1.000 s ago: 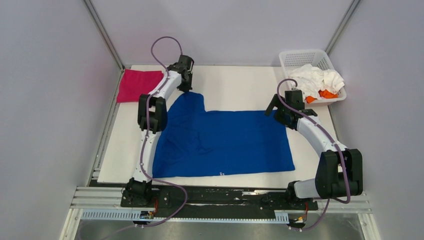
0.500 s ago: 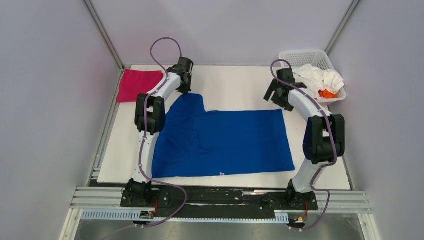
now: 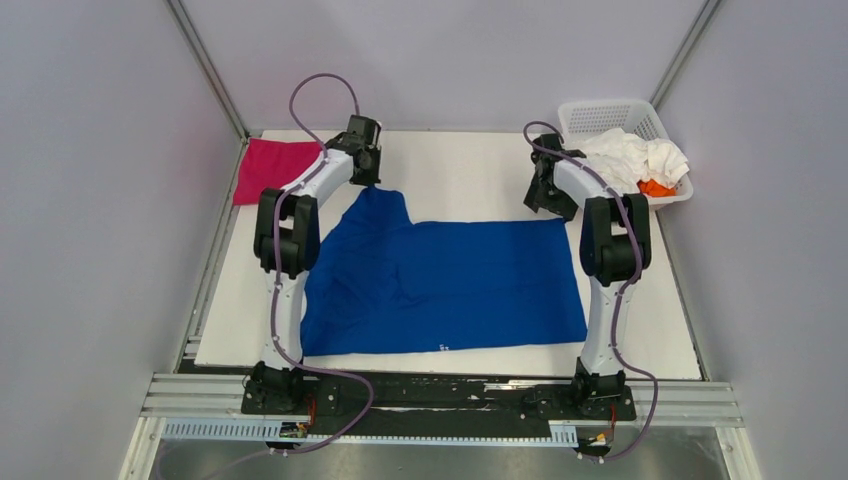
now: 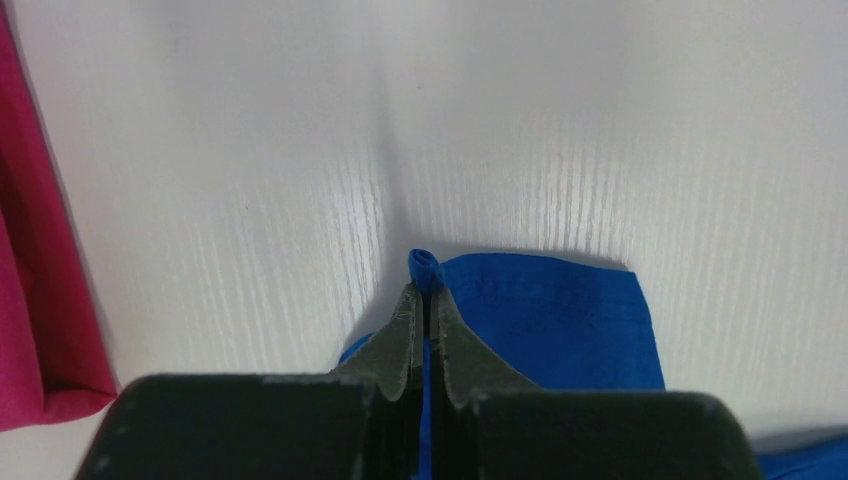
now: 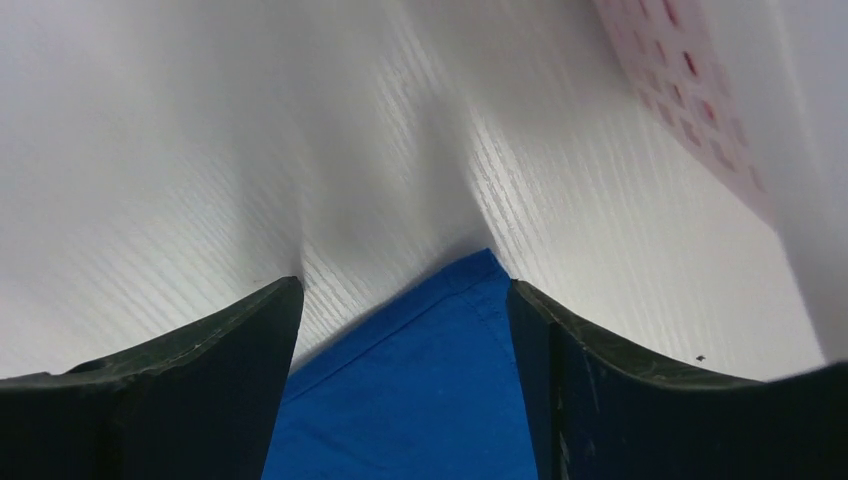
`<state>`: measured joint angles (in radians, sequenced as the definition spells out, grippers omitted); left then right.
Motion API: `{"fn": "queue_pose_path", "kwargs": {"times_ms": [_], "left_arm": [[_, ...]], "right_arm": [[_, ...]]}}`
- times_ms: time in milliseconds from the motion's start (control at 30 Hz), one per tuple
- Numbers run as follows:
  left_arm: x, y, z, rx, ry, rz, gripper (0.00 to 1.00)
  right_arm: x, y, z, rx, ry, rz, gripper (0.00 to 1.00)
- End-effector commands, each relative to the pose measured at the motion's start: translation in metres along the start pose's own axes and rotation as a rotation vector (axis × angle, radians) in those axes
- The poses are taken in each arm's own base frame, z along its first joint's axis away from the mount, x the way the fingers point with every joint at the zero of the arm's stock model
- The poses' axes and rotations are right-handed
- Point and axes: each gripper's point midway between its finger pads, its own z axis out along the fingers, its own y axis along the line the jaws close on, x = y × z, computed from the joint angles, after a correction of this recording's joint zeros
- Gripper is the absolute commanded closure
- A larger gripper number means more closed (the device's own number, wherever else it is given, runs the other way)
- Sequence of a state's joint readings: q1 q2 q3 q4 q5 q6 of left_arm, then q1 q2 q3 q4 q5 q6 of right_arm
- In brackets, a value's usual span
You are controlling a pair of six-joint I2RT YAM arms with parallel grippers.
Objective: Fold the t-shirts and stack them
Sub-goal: Grab the side of the flattened tshirt furthest away from the robot with both arms
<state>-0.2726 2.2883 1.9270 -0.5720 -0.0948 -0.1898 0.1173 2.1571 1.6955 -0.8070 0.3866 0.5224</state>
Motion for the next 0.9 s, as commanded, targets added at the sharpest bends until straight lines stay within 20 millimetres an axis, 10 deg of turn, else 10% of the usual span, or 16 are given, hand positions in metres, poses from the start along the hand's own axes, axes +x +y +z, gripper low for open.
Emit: {"fn": "queue_pose_path", "kwargs": {"times_ms": [0, 367, 867], "left_arm": [[-0.033, -0.005, -0.036, 0.043, -0.124, 0.008, 1.00], [-0.028, -0.006, -0.057, 0.055, -0.155, 0.013, 1.00], [-0.027, -0.015, -0.078, 0.113, -0.192, 0.094, 1.00]], "right_arm": [[0.007, -0.008, 0.003, 0.063, 0.021, 0.006, 0.24], [0.037, -0.027, 0.004, 0.110, 0.058, 0.042, 0.46], [0.004, -0.003, -0.013, -0.044, -0.069, 0.095, 0.99]]}}
